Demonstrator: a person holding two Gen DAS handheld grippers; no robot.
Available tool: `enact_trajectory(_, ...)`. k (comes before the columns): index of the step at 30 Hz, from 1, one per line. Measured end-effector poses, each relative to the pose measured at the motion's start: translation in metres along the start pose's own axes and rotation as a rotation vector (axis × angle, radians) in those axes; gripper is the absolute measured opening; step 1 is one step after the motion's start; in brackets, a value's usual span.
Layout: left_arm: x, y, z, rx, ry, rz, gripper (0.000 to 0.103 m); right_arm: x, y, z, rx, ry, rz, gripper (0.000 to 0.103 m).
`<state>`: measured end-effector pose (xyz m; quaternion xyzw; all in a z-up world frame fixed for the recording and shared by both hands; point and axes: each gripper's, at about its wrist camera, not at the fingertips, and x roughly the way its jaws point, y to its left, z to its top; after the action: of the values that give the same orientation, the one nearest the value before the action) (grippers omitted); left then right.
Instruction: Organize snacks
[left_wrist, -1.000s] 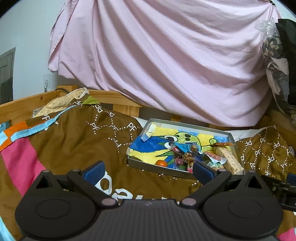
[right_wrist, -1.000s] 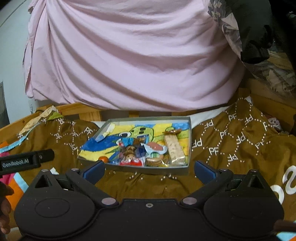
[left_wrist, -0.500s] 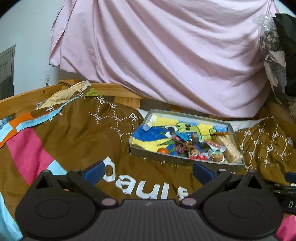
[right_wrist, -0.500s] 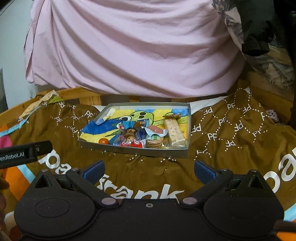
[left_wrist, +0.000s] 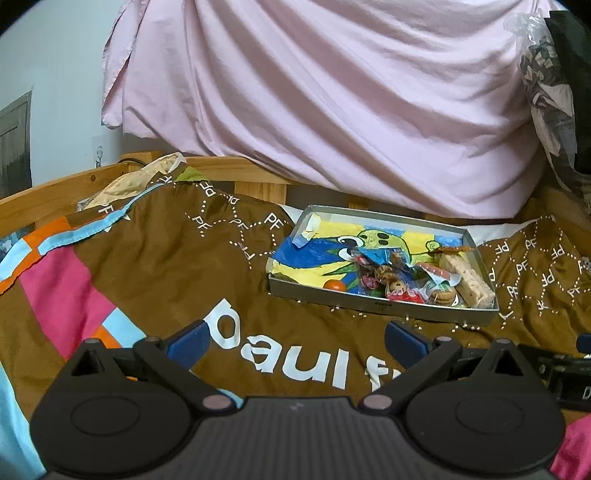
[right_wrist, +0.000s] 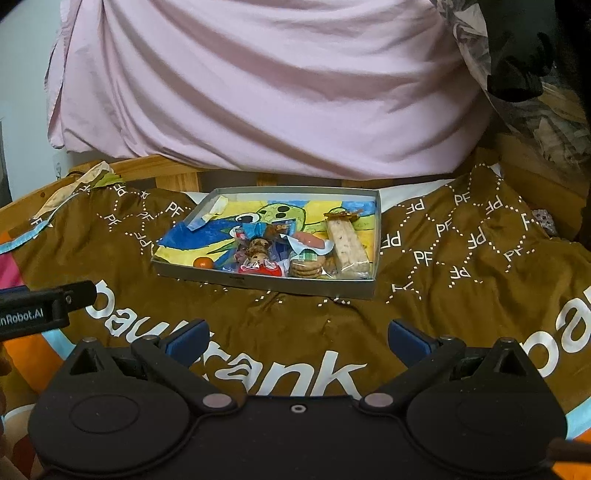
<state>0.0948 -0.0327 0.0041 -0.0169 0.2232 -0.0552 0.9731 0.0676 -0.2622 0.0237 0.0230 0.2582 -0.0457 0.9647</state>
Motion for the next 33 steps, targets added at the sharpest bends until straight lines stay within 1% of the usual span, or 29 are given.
enact_trajectory(16, 0.0016, 0.0002, -0.0008, 0.008, 0.001, 0.018, 0.103, 0.002, -0.0006, -0.0005, 0.002, 0.011, -0.01, 0.102)
enact_trajectory(33, -0.0021, 0.0007, -0.0007, 0.022, -0.019, 0.031, 0.103, 0.0018, -0.0014, 0.0008, 0.004, 0.016, -0.006, 0.102)
